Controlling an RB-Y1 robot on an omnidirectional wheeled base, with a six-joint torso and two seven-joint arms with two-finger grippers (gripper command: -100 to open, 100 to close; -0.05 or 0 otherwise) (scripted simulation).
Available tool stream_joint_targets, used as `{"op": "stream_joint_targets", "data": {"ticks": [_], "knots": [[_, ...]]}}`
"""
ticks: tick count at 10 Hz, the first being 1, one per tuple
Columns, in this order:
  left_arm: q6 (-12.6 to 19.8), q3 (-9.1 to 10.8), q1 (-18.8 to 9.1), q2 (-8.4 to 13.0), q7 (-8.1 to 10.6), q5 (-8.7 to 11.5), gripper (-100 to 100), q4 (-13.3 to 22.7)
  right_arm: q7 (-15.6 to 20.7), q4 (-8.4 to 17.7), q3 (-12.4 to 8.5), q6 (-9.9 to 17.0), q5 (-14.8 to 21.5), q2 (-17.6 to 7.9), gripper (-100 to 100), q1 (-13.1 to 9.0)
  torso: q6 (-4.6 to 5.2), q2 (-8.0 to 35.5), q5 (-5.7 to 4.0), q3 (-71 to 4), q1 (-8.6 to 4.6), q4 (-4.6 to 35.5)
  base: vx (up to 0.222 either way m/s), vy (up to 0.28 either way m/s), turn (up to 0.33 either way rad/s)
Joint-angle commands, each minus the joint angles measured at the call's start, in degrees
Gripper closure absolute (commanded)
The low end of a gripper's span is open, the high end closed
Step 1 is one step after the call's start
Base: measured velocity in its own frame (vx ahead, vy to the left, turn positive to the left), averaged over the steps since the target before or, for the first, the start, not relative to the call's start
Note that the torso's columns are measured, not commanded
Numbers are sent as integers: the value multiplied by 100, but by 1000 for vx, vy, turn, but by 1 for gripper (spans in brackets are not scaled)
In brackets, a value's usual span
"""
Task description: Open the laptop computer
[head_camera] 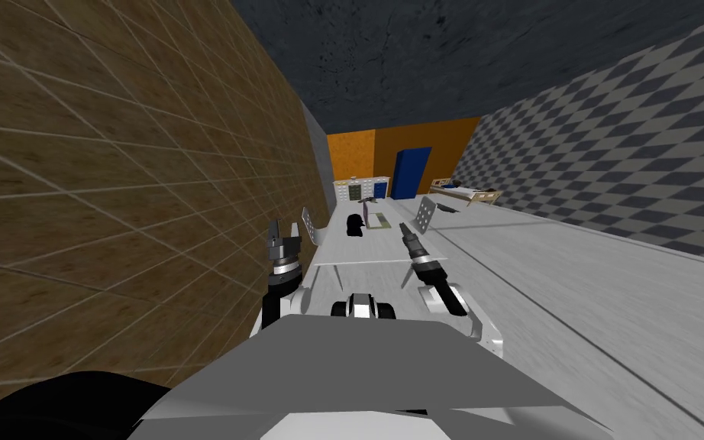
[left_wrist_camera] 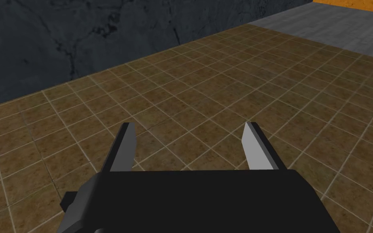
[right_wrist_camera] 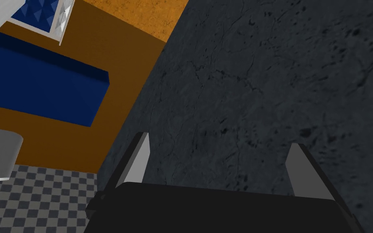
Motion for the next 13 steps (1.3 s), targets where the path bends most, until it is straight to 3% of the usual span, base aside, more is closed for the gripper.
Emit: {"op": "stream_joint_targets", "data": {"ticks": [1, 2, 3, 5, 6, 8, 9, 10, 11, 12, 13], "knots": [[0, 1, 1, 0, 0, 0, 0, 0, 110, 374, 81, 167, 379, -252, -100, -247, 4, 2, -3, 1, -15, 1, 6, 48, 111], [0, 0, 0, 0, 0, 0, 0, 0, 184, 586, 146, 275, 534, -401, -100, -397, -1, 2, -5, 1, -16, 1, 4, 65, 211], [0, 0, 0, 0, 0, 0, 0, 0, 184, 586, 146, 275, 615, -401, -100, -397, 0, 4, -3, 2, -8, 1, 0, 47, 67], [0, 0, 0, 0, 0, 0, 0, 0, 339, 977, 280, 500, 1007, -714, -100, -711, 0, 4, -4, 3, -13, 1, 0, 58, 157], [0, 0, 0, 0, 0, 0, 0, 0, 339, 1037, 280, 500, 1093, -714, -100, -711, -1, 3, -2, 2, -6, 1, 5, 47, 89], [0, 0, 0, 0, 0, 0, 0, 0, 498, 1411, 419, 737, 1473, -1039, -100, -1042, 0, 2, -4, 1, -13, 0, 10, 58, 182], [0, 0, 0, 0, 0, 0, 0, 0, 498, 1528, 419, 737, 1589, -1039, -100, -1042, -2, -1, -2, -1, -6, 0, 13, 49, 80], [0, 1, 1, 0, 0, 0, 0, 0, 579, 1779, 490, 859, 1794, -1204, -100, -1212, 5, 3, -3, 1, -13, 0, 6, 52, 105], [0, 1, 0, 0, 0, 0, 0, 0, 579, 1787, 490, 859, 1840, -1204, -100, -1212, 1, 5, -4, 3, -13, 2, 4, 42, 76], [0, 1, 1, 0, 0, 0, 0, 0, 661, 2024, 561, 983, 2053, -1368, -100, -1385, 3, 8, -4, 5, -15, 2, 6, 46, 158], [0, 1, 0, 0, 0, 0, 0, 0, 661, 2057, 561, 983, 2093, -1368, -100, -1385, -2, 4, -4, 3, -10, 1, 6, 34, 75]]}}
